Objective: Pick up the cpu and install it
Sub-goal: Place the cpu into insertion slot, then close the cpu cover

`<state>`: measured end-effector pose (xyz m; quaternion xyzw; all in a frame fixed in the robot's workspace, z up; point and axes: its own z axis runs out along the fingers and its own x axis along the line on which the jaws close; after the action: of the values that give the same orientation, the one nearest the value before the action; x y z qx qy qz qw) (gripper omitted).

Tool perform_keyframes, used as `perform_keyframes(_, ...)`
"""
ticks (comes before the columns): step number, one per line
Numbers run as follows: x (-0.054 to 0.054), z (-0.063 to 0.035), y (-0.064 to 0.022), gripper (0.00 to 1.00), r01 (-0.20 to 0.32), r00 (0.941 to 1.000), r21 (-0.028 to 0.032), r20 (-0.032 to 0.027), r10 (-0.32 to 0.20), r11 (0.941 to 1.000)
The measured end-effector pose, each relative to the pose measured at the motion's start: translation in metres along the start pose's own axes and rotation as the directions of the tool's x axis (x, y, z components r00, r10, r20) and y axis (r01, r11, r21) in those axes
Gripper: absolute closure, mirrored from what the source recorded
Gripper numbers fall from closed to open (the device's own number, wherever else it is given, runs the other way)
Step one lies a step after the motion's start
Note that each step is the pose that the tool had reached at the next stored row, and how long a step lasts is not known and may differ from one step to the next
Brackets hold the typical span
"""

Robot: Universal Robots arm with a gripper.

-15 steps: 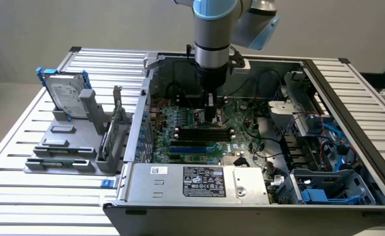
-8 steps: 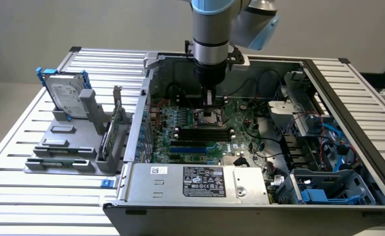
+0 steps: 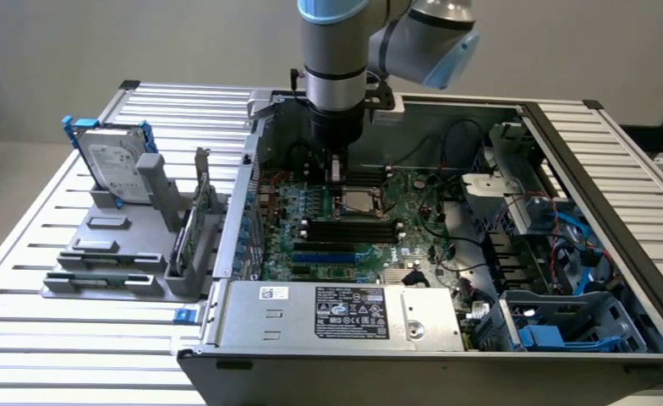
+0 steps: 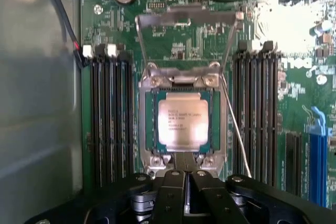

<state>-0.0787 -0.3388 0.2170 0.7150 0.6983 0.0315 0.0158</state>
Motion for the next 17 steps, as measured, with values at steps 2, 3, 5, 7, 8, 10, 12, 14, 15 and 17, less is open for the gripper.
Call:
perform_keyframes(2, -0.0001, -0.0007, -0.0009, 0.89, 0.000, 1.0000, 0.0000, -0.0003, 0.000, 1.0000)
perform_keyframes(3, -0.0001, -0.0007, -0.0009, 0.89, 0.000, 1.0000, 0.0000, -0.0004, 0.000, 1.0000)
perform_keyframes(5, -0.0001, -0.0007, -0.0009, 0.89, 0.000, 1.0000, 0.0000, -0.0004, 0.000, 1.0000)
perform_keyframes(7, -0.0001, -0.0007, -0.0009, 0.89, 0.000, 1.0000, 0.0000, -0.0004, 0.000, 1.0000)
perform_keyframes(8, -0.0001, -0.0007, -0.0009, 0.89, 0.000, 1.0000, 0.0000, -0.0004, 0.000, 1.0000)
perform_keyframes(10, -0.0001, -0.0007, -0.0009, 0.89, 0.000, 1.0000, 0.0000, -0.0004, 0.000, 1.0000)
perform_keyframes(12, -0.0001, -0.0007, -0.0009, 0.89, 0.000, 1.0000, 0.0000, -0.0004, 0.000, 1.0000)
perform_keyframes(14, -0.0001, -0.0007, -0.0009, 0.89, 0.000, 1.0000, 0.0000, -0.0003, 0.000, 1.0000)
perform_keyframes(15, -0.0001, -0.0007, -0.0009, 0.89, 0.000, 1.0000, 0.0000, -0.0004, 0.000, 1.0000)
perform_keyframes(17, -0.0001, -0.0007, -0.0009, 0.89, 0.000, 1.0000, 0.0000, -0.0004, 0.000, 1.0000)
